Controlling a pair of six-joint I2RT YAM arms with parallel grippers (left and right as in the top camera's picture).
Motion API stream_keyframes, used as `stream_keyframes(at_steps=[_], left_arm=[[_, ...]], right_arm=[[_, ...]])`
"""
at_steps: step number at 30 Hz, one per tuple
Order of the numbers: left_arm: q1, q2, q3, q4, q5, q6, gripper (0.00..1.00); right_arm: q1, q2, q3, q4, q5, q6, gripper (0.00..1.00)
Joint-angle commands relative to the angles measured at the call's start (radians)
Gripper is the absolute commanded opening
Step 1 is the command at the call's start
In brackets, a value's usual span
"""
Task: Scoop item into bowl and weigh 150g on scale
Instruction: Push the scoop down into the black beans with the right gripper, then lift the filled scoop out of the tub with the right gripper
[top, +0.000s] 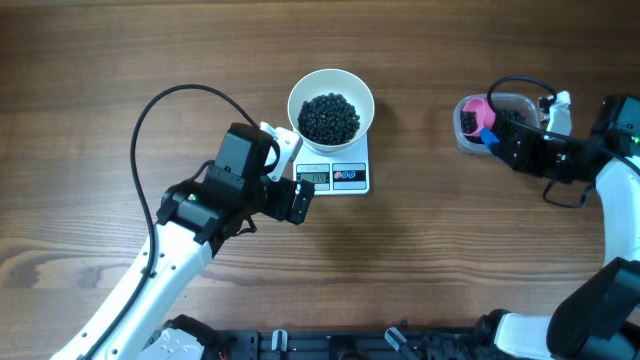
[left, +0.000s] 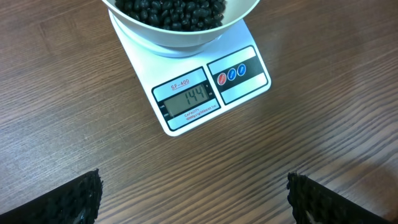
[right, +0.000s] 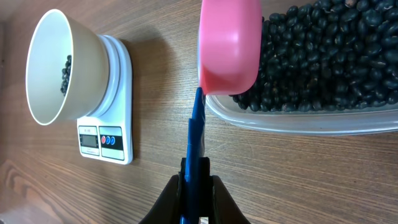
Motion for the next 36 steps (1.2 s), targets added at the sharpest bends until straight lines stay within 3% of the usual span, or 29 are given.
stream_keyframes(at_steps=[1,23,30,36], left_arm=[[-0.005,0.004,0.019,0.003,-0.008,-0.003,1.0],[-0.005,0.004,0.019,0.003,-0.008,-0.003,1.0],[-0.005,0.004,0.019,0.003,-0.008,-0.003,1.0],[-0.005,0.004,0.019,0.003,-0.008,-0.003,1.0]], right_arm=[[-0.002,0.015,-0.003,0.0,-0.05,0.002,0.04],[-0.085,0.015,-0.003,0.03,-0.106,0.105,0.04],[-0.163,0.015,-0.003,0.032,-0.222,0.135,0.04],[-0.232,0.015,-0.003,0.037,-0.485,0.135,0.04]])
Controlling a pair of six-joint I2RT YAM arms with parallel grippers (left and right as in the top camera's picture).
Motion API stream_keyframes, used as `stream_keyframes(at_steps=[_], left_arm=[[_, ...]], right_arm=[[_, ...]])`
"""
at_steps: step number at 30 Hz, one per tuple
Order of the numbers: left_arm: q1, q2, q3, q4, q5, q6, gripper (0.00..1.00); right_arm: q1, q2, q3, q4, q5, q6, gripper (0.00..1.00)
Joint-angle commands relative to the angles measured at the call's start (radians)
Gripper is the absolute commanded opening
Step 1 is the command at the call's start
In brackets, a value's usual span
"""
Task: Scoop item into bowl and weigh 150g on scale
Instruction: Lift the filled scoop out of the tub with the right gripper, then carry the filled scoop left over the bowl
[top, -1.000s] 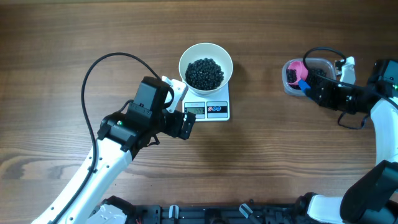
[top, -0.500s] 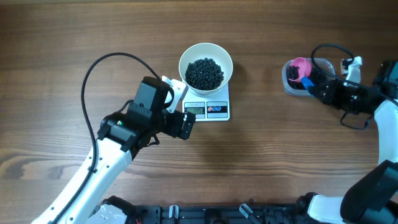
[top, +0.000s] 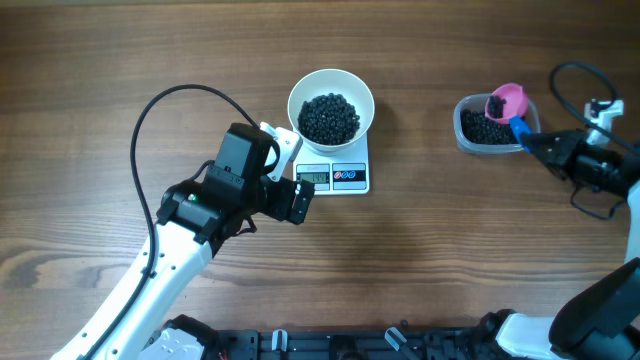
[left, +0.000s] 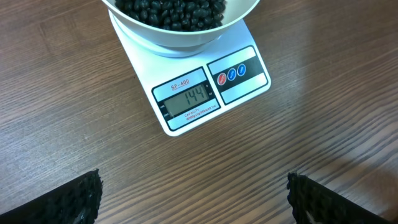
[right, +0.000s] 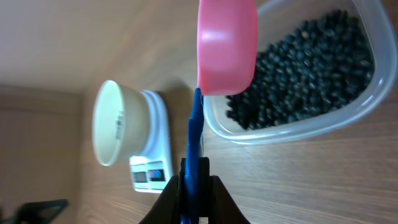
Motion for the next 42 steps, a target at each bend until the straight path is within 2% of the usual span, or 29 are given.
stream_keyframes(at_steps=[1,5,10,15,21,27,33,42], left_arm=[[-0.005,0.004,0.019,0.003,-0.009,-0.003,1.0],[-0.005,0.004,0.019,0.003,-0.009,-0.003,1.0],[-0.005,0.004,0.019,0.003,-0.008,-0.003,1.0],[-0.005,0.004,0.019,0.003,-0.008,-0.003,1.0],[-0.005,0.004,0.019,0.003,-0.009,-0.003,1.0],[-0.005,0.004,0.019,0.003,-0.009,-0.003,1.0],[-0.005,0.004,0.019,0.003,-0.009,-0.003,1.0],[-0.005,0.004,0.019,0.003,-0.008,-0.003,1.0]], right_arm=[[-0.028,0.015,-0.003,0.009,-0.278,0.004,0.04],[-0.021,0.015,-0.003,0.026,-0.402,0.045,0.04],[0.025,0.015,-0.003,0.071,-0.407,0.173,0.04],[0.126,0.015,-0.003,0.116,-0.432,0.201,0.04],[0.293,0.015,-0.003,0.332,-0.42,0.373,0.05],[0.464,0.015,-0.003,0.565,-0.314,0.503,0.04],[0.592,0.015,-0.003,0.615,-0.17,0.496,0.04],[0.712,0.015,-0.003,0.542,-0.018,0.264,0.04]])
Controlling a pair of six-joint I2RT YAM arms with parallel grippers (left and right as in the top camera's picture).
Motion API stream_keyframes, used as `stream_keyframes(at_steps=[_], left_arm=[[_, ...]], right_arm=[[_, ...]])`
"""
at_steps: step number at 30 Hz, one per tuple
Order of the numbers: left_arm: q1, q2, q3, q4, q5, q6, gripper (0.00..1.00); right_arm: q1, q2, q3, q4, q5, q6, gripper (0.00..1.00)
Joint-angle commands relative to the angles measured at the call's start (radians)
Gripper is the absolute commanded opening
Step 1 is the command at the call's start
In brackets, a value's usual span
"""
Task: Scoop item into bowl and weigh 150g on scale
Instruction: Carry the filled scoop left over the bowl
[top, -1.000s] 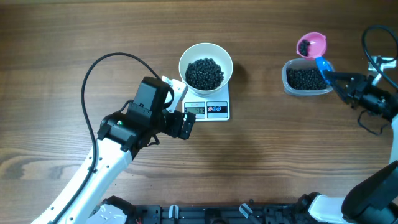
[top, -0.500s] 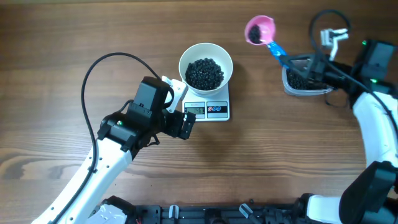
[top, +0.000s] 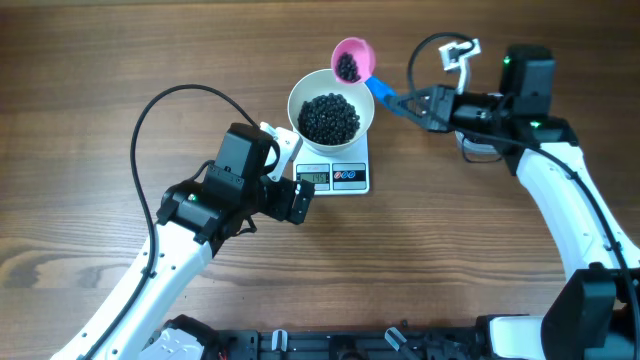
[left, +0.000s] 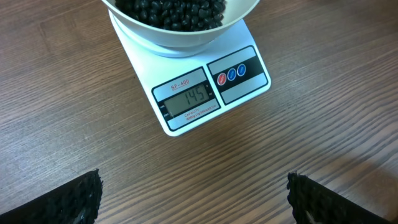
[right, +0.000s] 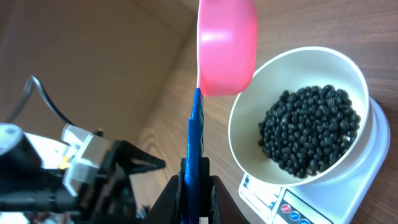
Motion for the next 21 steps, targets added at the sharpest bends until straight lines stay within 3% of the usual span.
stream_keyframes(at_steps=[1,21], left_arm=[[-0.005,0.004,0.019,0.003,-0.009,-0.003,1.0],[-0.005,0.004,0.019,0.003,-0.009,-0.003,1.0]], right_arm=[[0.04,0.013,-0.002,-0.029,0.126,-0.128,0.04],[0.16,0.013,-0.002,-0.152,0.486,-0.41,0.04]])
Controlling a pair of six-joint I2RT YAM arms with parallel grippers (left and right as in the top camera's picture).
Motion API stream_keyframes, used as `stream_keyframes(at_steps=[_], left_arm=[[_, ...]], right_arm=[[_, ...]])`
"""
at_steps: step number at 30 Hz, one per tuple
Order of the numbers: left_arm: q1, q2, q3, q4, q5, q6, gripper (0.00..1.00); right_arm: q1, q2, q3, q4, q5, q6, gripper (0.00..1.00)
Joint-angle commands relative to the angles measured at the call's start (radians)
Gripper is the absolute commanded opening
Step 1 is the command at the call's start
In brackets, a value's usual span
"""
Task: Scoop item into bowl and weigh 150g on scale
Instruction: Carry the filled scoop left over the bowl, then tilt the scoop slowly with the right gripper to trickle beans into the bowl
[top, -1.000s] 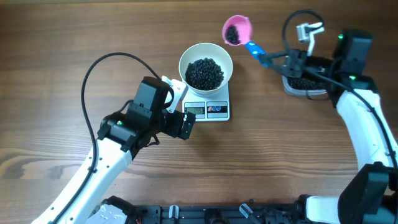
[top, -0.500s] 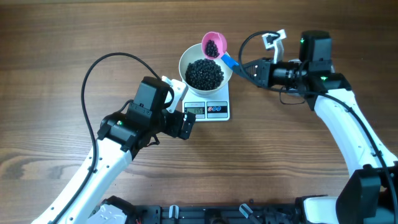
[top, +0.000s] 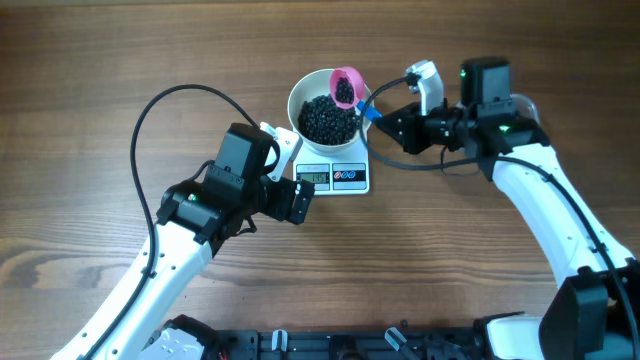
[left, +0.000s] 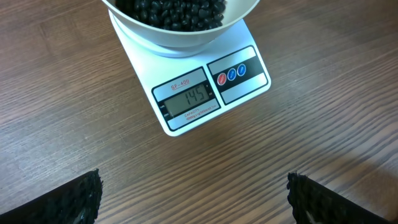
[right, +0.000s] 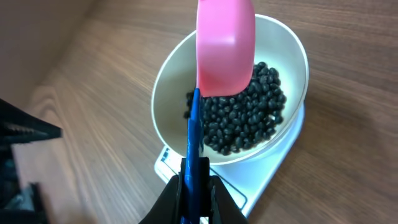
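A white bowl (top: 300, 92) of black beans (top: 325, 118) stands on a white scale (top: 352, 178); the scale's display (left: 188, 101) reads 145. My right gripper (right: 198, 186) is shut on the blue handle (right: 193, 134) of a pink scoop (top: 346, 84), which hangs over the bowl's right side, beans showing in it from overhead. In the right wrist view the scoop's cup (right: 225, 46) covers part of the bowl (right: 168, 93). My left gripper (left: 193, 196) is open over bare table in front of the scale (left: 249, 78), both fingertips (left: 74, 199) far apart.
The left arm (top: 215, 195) lies just left of the scale with a black cable looping behind it. The right arm (top: 520, 170) reaches in from the right. Wood tabletop (top: 450, 260) all round. The bean container is out of view.
My right gripper has shifted the scoop from above the bowl's far right rim down over the bowl's right side. The display still reads 145. The left arm has not moved.
The scoop was at the bean container at the far right, display 144. Then it was lifted above the container. Then it was beside the bowl's far rim with beans in it, display 145. Now it hangs over the bowl.
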Motion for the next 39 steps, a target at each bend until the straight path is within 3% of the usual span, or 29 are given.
stream_keyframes(at_steps=[1,21,39], left_arm=[[-0.005,0.004,0.019,0.003,-0.009,-0.003,1.0],[-0.005,0.004,0.019,0.003,-0.009,-0.003,1.0],[-0.005,0.004,0.019,0.003,-0.008,-0.003,1.0]], right_arm=[[0.029,0.012,-0.002,0.002,0.102,-0.065,0.04],[0.03,0.012,-0.002,-0.027,0.191,-0.219,0.04],[0.047,0.009,-0.002,0.033,0.09,-0.2,0.04]])
